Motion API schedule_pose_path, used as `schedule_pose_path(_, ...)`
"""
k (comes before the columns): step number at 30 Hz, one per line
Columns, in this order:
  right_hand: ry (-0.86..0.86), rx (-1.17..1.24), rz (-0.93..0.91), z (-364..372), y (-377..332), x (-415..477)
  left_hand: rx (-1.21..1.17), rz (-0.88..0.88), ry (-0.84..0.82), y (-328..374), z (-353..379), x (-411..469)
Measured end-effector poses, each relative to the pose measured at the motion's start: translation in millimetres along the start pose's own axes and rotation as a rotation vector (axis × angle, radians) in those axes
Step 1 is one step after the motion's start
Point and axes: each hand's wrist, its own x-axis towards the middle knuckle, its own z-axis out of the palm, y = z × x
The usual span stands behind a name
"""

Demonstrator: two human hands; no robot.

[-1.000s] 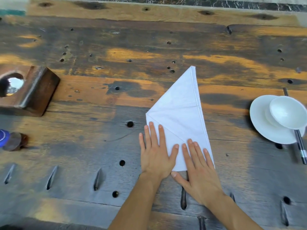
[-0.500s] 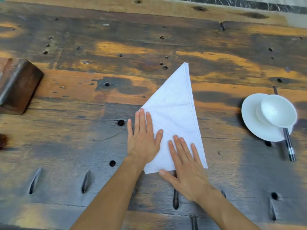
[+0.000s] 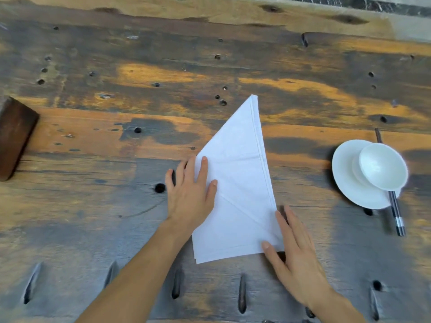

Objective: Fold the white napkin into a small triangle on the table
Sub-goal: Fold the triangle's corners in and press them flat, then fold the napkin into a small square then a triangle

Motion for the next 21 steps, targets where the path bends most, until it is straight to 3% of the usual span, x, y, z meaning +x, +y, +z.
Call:
schedule_pose_path(5, -0.128, -0.203, 0.084, -2, 15, 40, 0.095, 0.220, -0.071, 17, 5, 56)
schedule_pose_path(7, -0.112, -0.273, 0.060, 0, 18, 44, 0.079, 0.221, -0.097, 19, 12, 69)
schedule_pose_path(14, 0.016, -0.094, 0.083, -9, 16, 59, 0.030, 0.218, -0.017, 16, 19, 71)
schedule_pose_path(18, 0.030, 0.017, 0.091, -30, 10, 145, -0.168, 0.046, 0.075, 22, 1, 86)
schedule_pose_path(21, 0.008, 0.112, 0.123, -44, -1, 231, -0.286, -0.176, -0.033, 34, -18, 113)
